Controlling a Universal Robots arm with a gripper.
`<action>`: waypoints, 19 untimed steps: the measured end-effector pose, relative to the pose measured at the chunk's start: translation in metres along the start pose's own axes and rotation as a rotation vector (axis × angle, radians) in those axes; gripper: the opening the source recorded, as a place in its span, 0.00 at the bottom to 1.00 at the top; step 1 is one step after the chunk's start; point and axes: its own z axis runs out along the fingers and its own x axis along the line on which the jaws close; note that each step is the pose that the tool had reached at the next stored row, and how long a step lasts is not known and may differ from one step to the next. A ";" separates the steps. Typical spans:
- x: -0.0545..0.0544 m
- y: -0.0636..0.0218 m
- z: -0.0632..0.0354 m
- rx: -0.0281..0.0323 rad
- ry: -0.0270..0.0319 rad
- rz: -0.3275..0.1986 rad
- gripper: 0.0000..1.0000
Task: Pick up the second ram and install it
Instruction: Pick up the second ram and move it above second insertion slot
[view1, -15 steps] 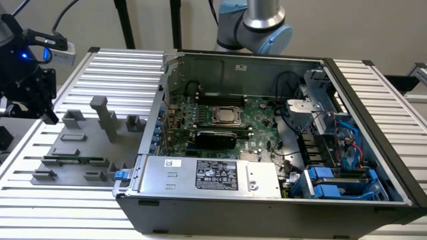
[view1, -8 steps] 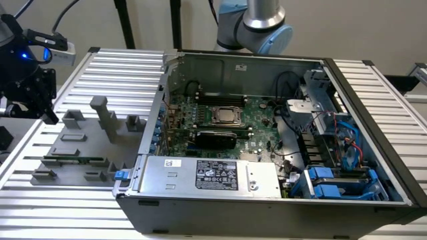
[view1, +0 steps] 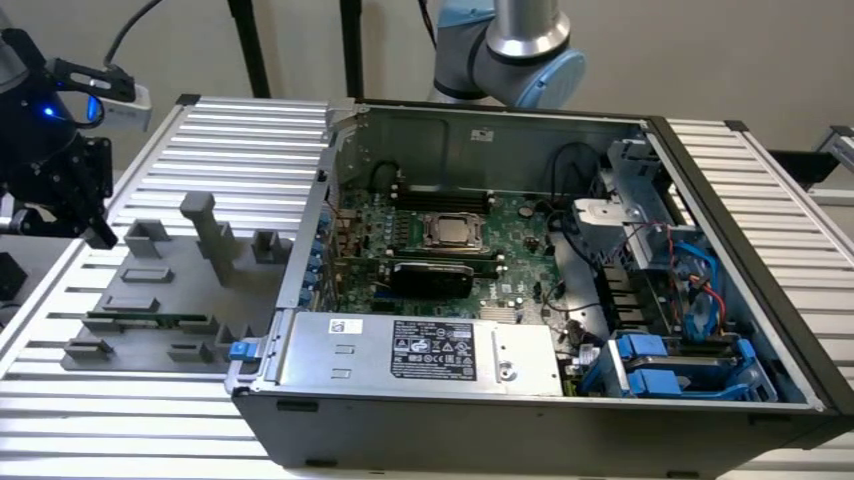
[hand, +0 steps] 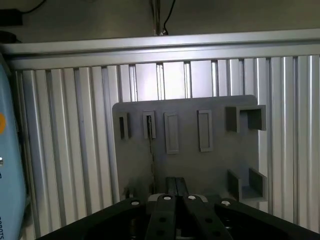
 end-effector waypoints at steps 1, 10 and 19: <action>0.000 0.0000 0.0000 0.0000 -0.0001 0.000 0.11; 0.000 0.0000 0.0000 0.0000 -0.0001 0.000 0.11; 0.000 0.0000 0.0001 -0.0023 -0.0010 -0.090 0.11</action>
